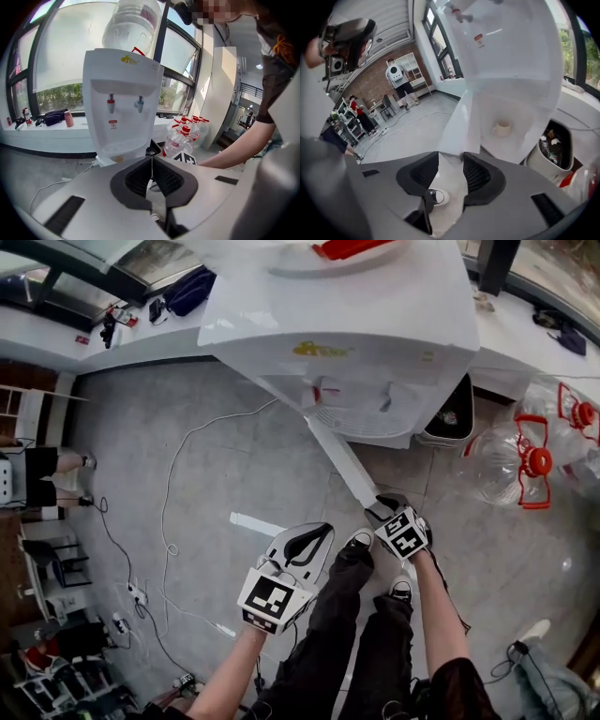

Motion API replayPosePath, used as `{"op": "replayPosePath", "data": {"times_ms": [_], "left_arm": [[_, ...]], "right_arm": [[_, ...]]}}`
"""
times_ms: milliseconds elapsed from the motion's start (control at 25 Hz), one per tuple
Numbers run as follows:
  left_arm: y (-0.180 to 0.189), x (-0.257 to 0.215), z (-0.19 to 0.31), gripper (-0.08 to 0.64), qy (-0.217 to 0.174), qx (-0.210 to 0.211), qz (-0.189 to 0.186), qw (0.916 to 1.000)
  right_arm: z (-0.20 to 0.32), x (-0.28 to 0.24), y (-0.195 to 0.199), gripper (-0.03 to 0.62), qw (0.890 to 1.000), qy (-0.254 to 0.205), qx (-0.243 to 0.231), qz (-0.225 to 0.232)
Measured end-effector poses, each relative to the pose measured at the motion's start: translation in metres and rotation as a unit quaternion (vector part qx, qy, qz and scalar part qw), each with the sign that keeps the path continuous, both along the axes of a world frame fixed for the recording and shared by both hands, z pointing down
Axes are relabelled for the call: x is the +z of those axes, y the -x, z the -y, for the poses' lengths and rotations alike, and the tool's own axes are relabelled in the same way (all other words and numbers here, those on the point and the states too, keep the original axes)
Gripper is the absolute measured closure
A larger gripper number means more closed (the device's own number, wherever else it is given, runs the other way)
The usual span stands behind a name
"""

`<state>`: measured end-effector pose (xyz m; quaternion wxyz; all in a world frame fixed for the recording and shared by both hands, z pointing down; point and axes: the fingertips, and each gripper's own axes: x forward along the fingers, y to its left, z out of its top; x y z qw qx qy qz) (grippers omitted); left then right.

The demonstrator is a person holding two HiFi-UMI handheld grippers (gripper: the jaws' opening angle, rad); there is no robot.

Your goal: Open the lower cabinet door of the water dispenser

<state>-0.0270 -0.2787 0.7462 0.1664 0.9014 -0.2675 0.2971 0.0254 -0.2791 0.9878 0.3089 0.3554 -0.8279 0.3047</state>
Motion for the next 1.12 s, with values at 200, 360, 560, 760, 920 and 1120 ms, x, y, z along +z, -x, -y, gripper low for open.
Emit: {"op": "replayPosePath", "data": {"times_ms": [200,360,560,760,920,1120], "left_arm": [[0.050,-0.007,-0.011,0.540,-0.004,-0.043,0.012,0.9990],[0.098,-0.009,-0.017,0.540,-0.006,-0.085,0.023,0.9961],[0.150,-0.018,-0.019,0.540,-0.010,-0.136,0.030,0.9902],[0.184,-0.025,-0.017,0.540,-0.010,-0.168,0.032,0.9852],[0.186,-0.038,-0.015,0.540,-0.007,-0.173,0.024,0.9846],[0.164,-0.071,-0.014,0.540,-0.006,-0.162,0.000,0.9868]], "right_arm": [[-0.021,-0.004,0.091,0.428,0.997,0.018,-0.069,0.026],[-0.029,-0.015,0.162,0.427,0.990,0.014,-0.127,0.053],[-0.031,-0.016,0.215,0.428,0.981,0.018,-0.188,0.049],[-0.026,-0.025,0.231,0.440,0.978,0.024,-0.201,0.048],[-0.036,-0.054,0.217,0.440,0.982,0.032,-0.180,0.055],[-0.050,-0.124,0.182,0.428,0.985,0.034,-0.146,0.081]]}}
